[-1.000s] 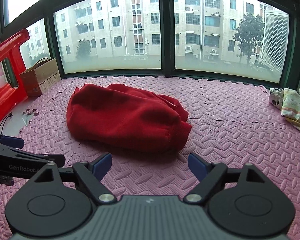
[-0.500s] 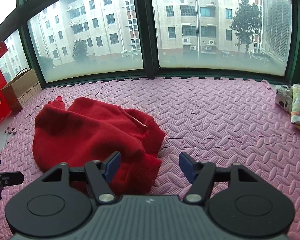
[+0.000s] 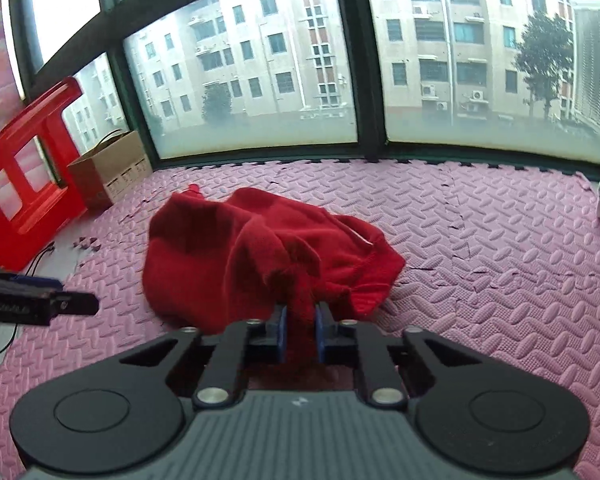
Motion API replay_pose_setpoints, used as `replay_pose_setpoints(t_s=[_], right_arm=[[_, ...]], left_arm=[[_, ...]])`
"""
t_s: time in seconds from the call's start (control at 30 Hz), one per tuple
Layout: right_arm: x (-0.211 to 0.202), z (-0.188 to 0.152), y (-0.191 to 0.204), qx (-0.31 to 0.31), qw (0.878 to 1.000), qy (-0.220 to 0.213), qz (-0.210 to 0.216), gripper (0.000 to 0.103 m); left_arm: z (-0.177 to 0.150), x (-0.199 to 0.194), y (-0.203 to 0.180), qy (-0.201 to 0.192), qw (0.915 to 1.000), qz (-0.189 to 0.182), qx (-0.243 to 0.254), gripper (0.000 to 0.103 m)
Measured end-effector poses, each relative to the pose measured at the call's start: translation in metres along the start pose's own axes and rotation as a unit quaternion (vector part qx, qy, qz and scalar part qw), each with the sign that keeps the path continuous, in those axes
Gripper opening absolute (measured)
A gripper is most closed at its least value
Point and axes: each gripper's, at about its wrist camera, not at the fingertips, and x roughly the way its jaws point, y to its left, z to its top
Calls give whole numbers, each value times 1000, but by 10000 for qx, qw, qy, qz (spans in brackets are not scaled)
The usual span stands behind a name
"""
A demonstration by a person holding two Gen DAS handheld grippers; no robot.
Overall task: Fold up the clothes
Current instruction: 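Grasp the red garment edge with the right gripper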
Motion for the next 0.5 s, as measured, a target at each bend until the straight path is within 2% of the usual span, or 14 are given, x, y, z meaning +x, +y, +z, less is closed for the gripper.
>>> replay_pose_setpoints(t_s=[0.1,0.23,0.33,0.4,0.5], right_arm=[[-24,-12,37,-580,9981,60,187,7],[-38,-34,80,-1123,9914,272,608,7],[-49,-58,122,-1672,9790,471,1066,6],[-54,-70,144,-1945,9698,582,1353,6],[-64,-75,151,-2044,9653,622,1500,9]], left_arm=[[-2,-15,5,-99,9998,-153,-26,69],[-10,-27,10,-17,9988,-470,-108,71],[-18,-28,8,171,9976,-670,-96,73],[-25,-27,1,232,9974,-675,25,77],[-32,-18,-8,358,9975,-580,204,78]])
